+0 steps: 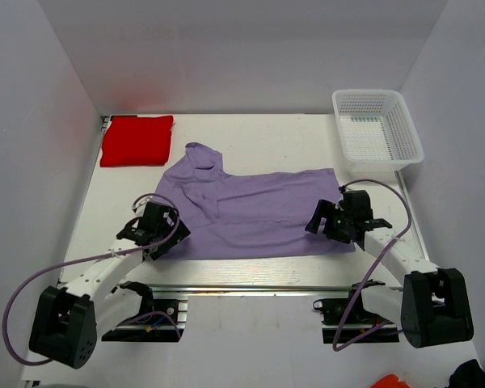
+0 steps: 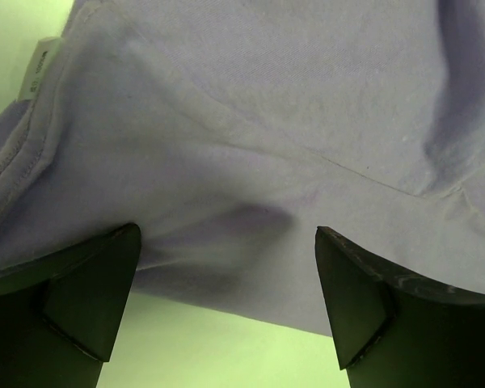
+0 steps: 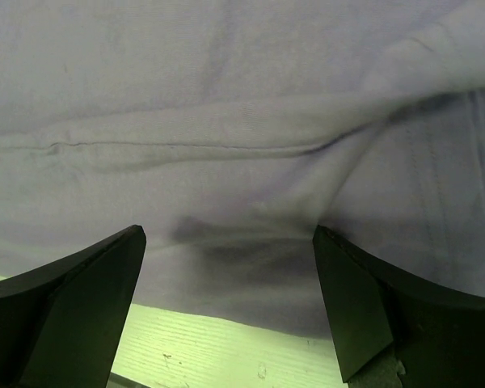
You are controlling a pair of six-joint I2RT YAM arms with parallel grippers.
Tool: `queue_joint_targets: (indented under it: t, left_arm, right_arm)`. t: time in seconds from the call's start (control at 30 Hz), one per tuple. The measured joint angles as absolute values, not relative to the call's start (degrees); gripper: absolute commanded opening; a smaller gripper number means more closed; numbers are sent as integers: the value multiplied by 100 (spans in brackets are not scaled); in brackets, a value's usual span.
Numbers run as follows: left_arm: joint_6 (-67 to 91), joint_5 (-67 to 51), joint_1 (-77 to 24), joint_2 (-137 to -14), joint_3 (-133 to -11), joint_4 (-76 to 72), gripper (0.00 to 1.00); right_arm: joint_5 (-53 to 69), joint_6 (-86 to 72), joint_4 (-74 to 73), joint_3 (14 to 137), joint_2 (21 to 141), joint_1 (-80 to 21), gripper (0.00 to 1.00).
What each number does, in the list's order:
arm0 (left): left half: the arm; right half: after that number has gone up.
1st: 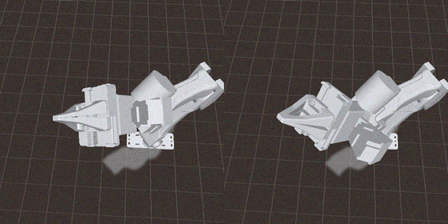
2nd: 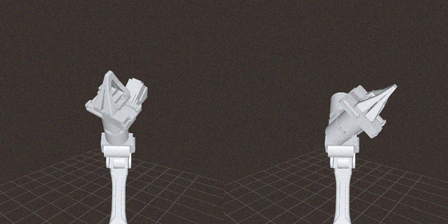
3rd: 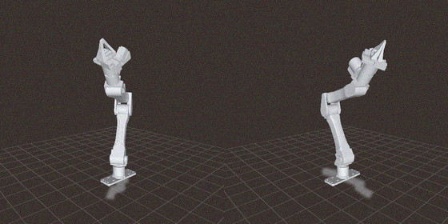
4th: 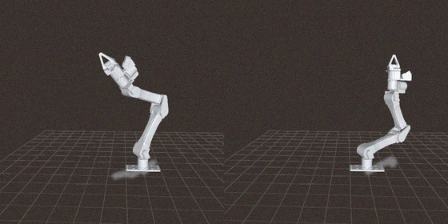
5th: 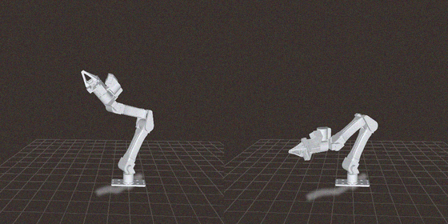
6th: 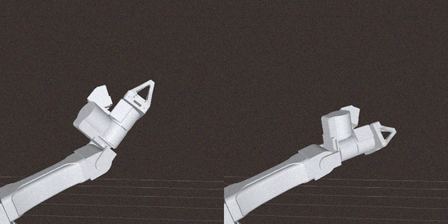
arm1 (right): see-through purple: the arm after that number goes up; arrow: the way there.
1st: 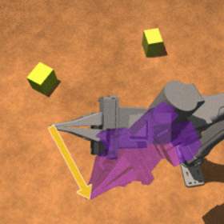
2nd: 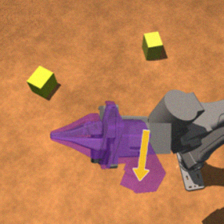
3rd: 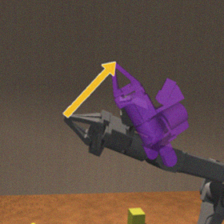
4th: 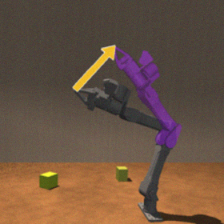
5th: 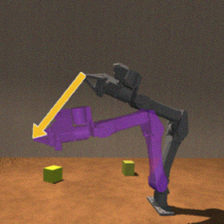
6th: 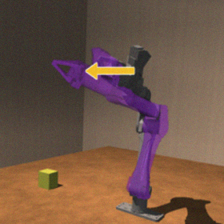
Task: Fold and stack the t-shirts
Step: Fold the flattened tshirt in 1/3 of the way
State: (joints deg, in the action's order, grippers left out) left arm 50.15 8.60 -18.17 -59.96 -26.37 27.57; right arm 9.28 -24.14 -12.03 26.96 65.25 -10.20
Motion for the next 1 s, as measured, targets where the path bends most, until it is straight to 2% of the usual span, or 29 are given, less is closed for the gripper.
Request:
queue_joint_targets:
  t: [0.23, 0.43, 0.77, 1.0]
  left_arm:
    - [5144, 862, -1824, -5492, -2613, 3579, 100]
    - [4692, 746, -1874, -5561, -3249, 3413, 100]
    - [4147, 491, -1876, -6672, -3988, 2429, 100]
    - [3920, 598, -1852, -7352, -4698, 2145, 100]
  right_arm:
    - [923, -2349, -1378, 2816, 6403, -1024, 90]
    - [954, -2211, -1271, 3142, 6184, -1026, 90]
    - [1096, -2202, -1046, 3190, 6890, -1026, 90]
    - [604, -2211, -1004, 3669, 7544, -1026, 90]
